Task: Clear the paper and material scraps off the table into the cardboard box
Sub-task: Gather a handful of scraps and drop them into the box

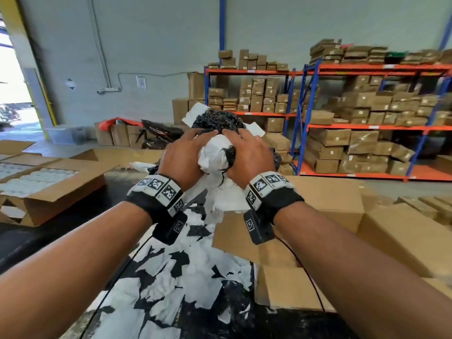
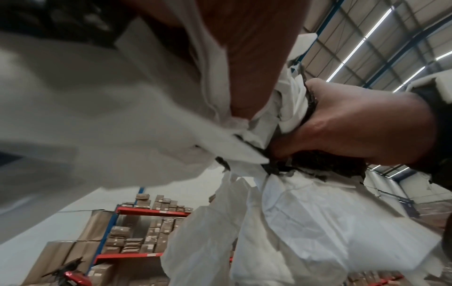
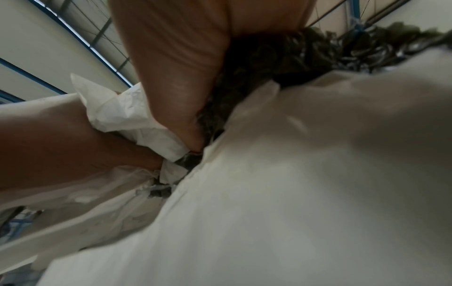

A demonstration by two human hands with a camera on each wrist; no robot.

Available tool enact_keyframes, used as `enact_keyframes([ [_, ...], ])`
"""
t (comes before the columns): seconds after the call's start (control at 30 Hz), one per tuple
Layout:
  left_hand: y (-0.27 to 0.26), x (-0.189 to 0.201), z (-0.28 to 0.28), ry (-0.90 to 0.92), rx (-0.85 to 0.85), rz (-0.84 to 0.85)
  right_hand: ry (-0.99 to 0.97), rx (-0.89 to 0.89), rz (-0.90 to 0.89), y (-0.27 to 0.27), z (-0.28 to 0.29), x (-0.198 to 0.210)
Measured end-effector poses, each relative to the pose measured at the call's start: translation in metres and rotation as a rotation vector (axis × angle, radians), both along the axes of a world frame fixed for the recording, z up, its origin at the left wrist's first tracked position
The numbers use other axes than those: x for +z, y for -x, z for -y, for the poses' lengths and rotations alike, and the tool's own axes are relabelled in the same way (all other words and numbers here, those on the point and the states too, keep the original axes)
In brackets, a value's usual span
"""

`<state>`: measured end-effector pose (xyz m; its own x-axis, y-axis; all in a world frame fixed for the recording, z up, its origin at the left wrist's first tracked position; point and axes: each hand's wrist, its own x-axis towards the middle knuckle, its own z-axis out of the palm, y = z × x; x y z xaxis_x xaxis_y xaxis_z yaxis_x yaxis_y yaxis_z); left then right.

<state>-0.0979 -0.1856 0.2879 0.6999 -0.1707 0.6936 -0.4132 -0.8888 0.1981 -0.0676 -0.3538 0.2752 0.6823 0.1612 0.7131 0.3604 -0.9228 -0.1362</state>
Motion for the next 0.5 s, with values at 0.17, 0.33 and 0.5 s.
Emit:
enact_keyframes([
  [0.17, -0.005, -0.003, 0.082, -0.012, -0.123, -0.007, -0.004, -0.117, -0.029, 0.015, 0.086, -0.002],
  [0.33, -0.033, -0.018, 0.154, -0.046, -0.246, -0.057, 0.021, -0.239, -0.116, 0.017, 0.161, -0.009],
  [0.5, -0.082, -0.058, 0.206, -0.156, -0.336, -0.164, 0.168, -0.309, -0.272, 0.000, 0.223, -0.031],
])
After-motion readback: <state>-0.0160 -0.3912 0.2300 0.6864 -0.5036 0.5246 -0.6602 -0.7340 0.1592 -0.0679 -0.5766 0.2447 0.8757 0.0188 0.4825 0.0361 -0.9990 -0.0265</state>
